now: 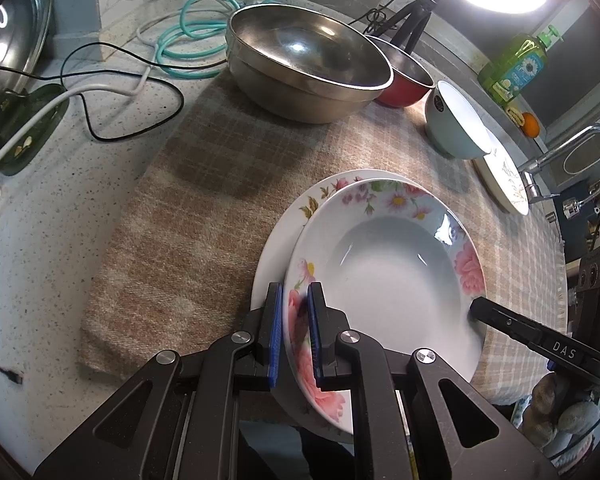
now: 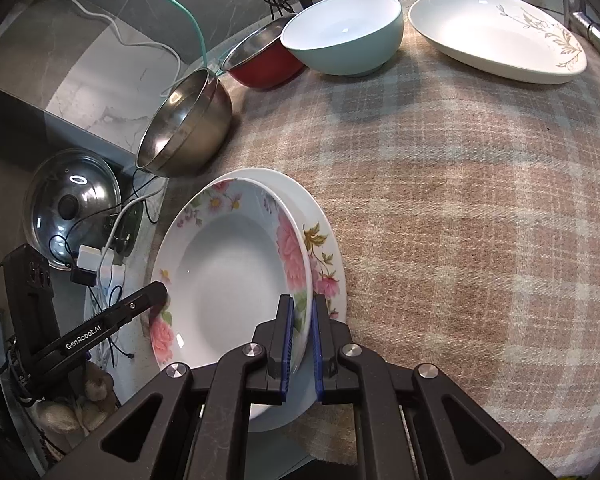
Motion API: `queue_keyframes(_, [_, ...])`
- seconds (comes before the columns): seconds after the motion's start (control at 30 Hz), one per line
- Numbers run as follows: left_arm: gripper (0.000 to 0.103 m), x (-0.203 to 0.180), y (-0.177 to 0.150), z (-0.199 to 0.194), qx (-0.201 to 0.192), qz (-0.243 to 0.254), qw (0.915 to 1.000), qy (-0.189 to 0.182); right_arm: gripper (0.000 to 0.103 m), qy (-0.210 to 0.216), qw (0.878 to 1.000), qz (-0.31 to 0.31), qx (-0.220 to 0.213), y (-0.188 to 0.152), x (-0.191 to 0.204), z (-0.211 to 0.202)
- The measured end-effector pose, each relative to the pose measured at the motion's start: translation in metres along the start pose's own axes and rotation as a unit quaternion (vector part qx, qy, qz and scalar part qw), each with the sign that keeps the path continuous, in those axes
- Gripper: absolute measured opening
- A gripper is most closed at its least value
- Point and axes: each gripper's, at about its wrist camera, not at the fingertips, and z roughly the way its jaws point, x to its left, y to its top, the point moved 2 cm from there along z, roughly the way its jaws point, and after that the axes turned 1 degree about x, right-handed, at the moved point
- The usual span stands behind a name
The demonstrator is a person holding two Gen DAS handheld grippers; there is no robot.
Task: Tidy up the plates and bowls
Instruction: 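Lower the rose plate into the pink-blossom plate and open both grippers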
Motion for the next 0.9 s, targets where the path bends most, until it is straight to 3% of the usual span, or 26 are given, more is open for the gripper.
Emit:
queue_keyframes(0.53, [0.011,-0.002,-0.001,0.000,-0.007,0.013,0.9999,0.008,0.009,-0.012,1.000,-0.012,0.000,-0.003,0.005,0.001])
queue_keyframes(0.73, [0.015,-0.005,0.000,-0.002,-0.011,0.010,0.9999,0.005,0.014,-0.023,1.000,-0.020,0.000,-0.004,0.008,0.000])
queue_keyframes(0.8, [0.016,-0.005,0.000,-0.005,-0.015,0.010,0.9998,0.007,0.022,-0.023,0.999,-0.023,-0.005,-0.004,0.009,-0.004])
queue_keyframes(0.9, [0.016,-0.003,0.001,-0.014,-0.027,0.008,0.9995,0.011,0.022,-0.024,0.999,-0.027,-0.020,-0.005,0.010,-0.015])
